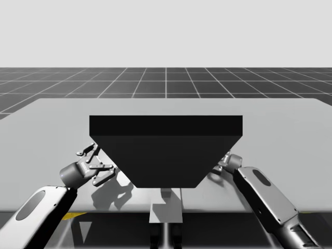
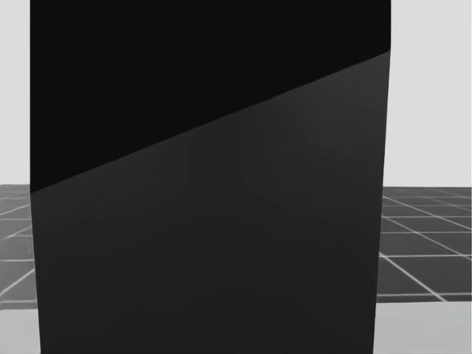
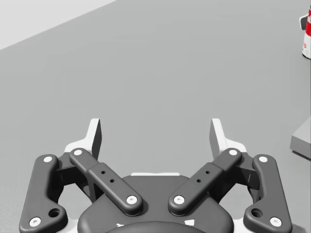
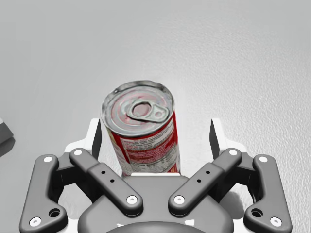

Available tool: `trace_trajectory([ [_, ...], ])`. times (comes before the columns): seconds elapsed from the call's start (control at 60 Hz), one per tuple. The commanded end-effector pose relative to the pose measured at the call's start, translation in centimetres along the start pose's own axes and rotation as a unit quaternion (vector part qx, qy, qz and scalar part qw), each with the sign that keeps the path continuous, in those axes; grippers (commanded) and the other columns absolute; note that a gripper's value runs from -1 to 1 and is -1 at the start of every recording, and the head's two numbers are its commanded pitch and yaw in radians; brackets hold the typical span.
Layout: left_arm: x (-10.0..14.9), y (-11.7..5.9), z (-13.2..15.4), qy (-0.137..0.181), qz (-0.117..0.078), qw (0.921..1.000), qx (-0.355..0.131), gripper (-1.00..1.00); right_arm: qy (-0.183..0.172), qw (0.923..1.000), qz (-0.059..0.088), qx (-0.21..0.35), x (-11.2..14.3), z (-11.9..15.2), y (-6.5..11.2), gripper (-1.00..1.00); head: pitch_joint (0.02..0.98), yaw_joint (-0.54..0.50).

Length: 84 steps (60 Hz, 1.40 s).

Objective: Reach around the screen and pick up the object behind it.

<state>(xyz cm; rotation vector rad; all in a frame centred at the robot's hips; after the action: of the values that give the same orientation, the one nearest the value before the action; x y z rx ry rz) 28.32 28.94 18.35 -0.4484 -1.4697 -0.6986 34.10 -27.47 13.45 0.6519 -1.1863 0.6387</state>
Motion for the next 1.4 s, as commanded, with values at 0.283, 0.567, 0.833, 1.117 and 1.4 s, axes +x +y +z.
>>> trace_trajectory([
  [0.283,0.1,-0.1,0.1,-0.007,-0.008,0.9999,0.001,-1.0,0.037,0.9986,0.028,0.022,-0.6,-3.2,-0.5,0.97,0.124,-0.04],
  [0.567,0.2,-0.1,0.2,-0.011,-0.01,0.9999,0.004,-1.0,0.03,0.9991,0.03,0.007,-0.5,-1.4,-0.6,1.0,0.12,-0.04],
  [0.833,0.4,-0.1,0.2,-0.012,-0.011,0.9998,0.008,-1.0,-0.003,0.9977,0.038,-0.056,0.5,5.4,-2.9,1.0,0.119,-0.04],
  [1.117,0.4,0.0,0.1,-0.013,-0.011,0.9998,0.011,-1.0,-0.034,0.9913,0.059,-0.112,2.8,10.6,-3.8,1.0,0.118,-0.04],
  [1.4,0.5,0.0,0.1,-0.013,-0.011,0.9997,0.014,-1.0,-0.132,0.9714,0.088,-0.177,8.6,14.1,-4.5,1.0,0.122,-0.04],
])
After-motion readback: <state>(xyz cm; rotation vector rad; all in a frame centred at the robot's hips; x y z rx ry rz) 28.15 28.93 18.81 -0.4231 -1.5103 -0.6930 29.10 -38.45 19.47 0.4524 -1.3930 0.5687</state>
